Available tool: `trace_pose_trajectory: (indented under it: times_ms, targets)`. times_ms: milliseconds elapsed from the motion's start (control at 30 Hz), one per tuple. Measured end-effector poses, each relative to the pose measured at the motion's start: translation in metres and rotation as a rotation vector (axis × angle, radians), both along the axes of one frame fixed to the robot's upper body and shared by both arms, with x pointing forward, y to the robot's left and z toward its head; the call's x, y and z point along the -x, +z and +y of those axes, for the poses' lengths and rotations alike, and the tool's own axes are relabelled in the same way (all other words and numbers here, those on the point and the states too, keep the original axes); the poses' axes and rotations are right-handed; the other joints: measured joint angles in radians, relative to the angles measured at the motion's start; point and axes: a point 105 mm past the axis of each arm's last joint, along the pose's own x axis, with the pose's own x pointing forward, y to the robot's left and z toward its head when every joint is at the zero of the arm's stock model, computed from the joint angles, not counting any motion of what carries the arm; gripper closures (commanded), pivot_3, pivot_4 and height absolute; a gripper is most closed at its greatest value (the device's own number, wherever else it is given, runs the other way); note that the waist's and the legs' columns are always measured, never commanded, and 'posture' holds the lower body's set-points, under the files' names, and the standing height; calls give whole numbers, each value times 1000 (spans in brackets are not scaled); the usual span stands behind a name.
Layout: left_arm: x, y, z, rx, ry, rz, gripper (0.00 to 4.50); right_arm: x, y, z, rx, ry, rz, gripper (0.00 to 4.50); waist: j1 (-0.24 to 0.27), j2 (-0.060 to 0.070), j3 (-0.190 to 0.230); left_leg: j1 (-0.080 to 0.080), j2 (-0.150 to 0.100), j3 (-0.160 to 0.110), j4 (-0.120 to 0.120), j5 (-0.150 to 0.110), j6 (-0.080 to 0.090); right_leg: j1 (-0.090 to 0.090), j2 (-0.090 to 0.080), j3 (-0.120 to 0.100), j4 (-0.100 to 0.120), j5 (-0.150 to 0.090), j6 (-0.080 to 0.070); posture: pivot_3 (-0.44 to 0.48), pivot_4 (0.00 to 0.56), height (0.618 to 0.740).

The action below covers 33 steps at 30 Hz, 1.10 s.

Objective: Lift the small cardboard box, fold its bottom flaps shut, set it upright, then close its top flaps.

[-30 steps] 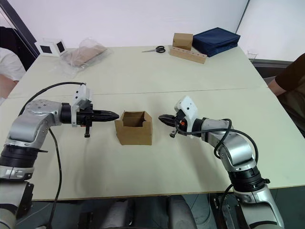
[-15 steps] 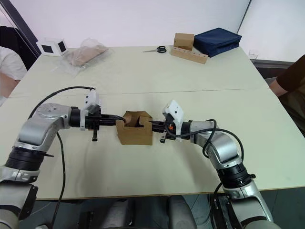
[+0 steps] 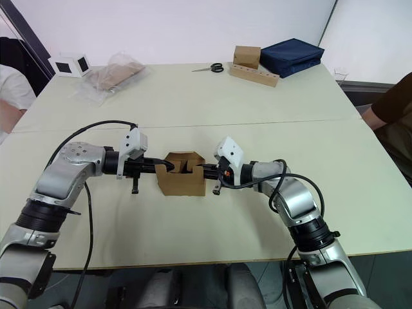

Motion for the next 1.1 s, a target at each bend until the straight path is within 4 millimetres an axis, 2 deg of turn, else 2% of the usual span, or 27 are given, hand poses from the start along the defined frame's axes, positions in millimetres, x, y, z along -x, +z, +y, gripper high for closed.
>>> trace_pose_trajectory:
  times_ms: [133,267,433,600,767,900,1100]
  targets:
    - [0,3,-2,52,11,27,4466,-4,4,-5,-20,-37,2,4500,0,0,0,0,0,0,0,0,0,0,0,0,0,0,0,0,150,740]
    - [3,18,0,116,18,33,4466,-7,22,-15,-73,-97,-15,4500,0,0,1,-2,0,0,0,0,0,-2,0,0,0,0,0,0,150,740]
    - [8,40,7,173,28,23,4466,4,59,-19,-155,-93,-65,4500,0,0,1,-2,0,0,0,0,0,-2,0,0,0,0,0,0,150,740]
    - [5,50,22,179,70,28,4466,25,73,-18,-134,-32,-74,4500,2,0,1,-2,0,0,0,0,0,-2,0,0,0,0,0,0,150,740]
    - [-15,62,32,184,92,6,4466,46,71,-6,-110,63,-42,4500,2,0,1,-2,0,0,0,0,0,-2,0,0,0,0,0,0,150,740]
    - [-37,64,23,198,86,-6,4466,51,58,2,-62,94,-21,4500,3,0,1,-2,-1,0,0,0,0,-1,0,-1,-1,0,0,0,150,740]
    - [-59,34,-1,165,53,36,4466,47,33,13,21,105,-6,4500,-1,0,1,-2,-1,0,0,0,0,-2,0,0,-1,0,0,0,150,740]
